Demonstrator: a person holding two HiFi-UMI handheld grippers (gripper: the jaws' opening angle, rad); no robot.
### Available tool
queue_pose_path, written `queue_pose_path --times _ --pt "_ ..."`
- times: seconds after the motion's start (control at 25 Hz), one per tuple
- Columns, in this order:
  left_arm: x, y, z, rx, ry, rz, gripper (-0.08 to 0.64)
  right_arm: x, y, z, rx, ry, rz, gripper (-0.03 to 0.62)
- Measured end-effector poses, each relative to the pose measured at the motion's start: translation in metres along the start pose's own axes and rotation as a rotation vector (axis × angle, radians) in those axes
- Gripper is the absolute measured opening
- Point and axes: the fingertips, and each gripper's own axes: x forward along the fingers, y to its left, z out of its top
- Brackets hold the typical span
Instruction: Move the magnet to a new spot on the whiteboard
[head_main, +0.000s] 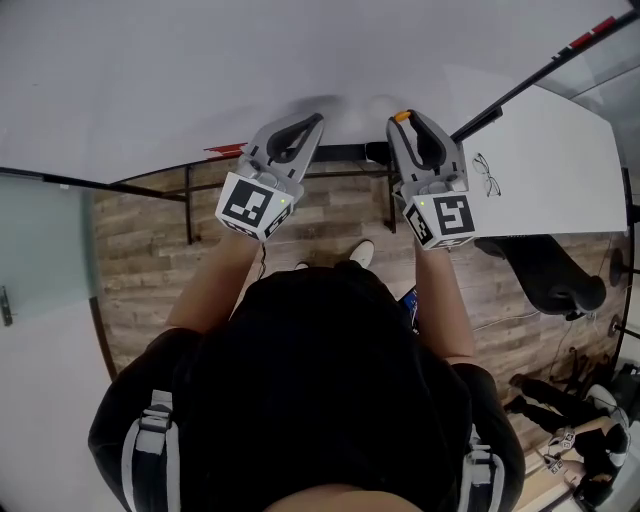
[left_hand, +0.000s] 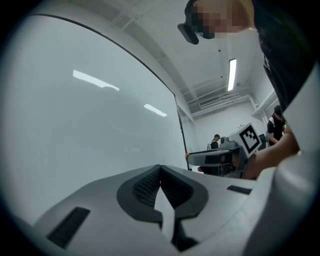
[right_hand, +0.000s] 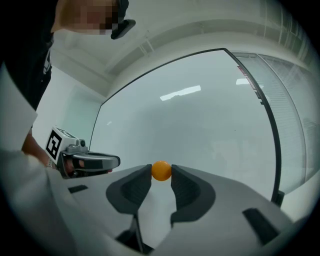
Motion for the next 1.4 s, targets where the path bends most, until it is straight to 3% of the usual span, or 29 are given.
queue_pose_path --times 0.4,0.76,1.4 --pt "-0.05 0.004 -0.006 -0.009 0.019 -0.004 0.004 -0.016 0.057 0.003 0.074 -0.044 0.108 0.12" --pt "-0.066 0.001 -0.005 0.007 0.03 -0.006 0.005 -0.018 0.081 0.008 0.054 -0.039 0.16 0.12" --pt "-0.052 0.001 0.001 0.006 0.03 0.055 0.005 -0.009 0.06 0.008 0.092 -0.047 0.206 0.12"
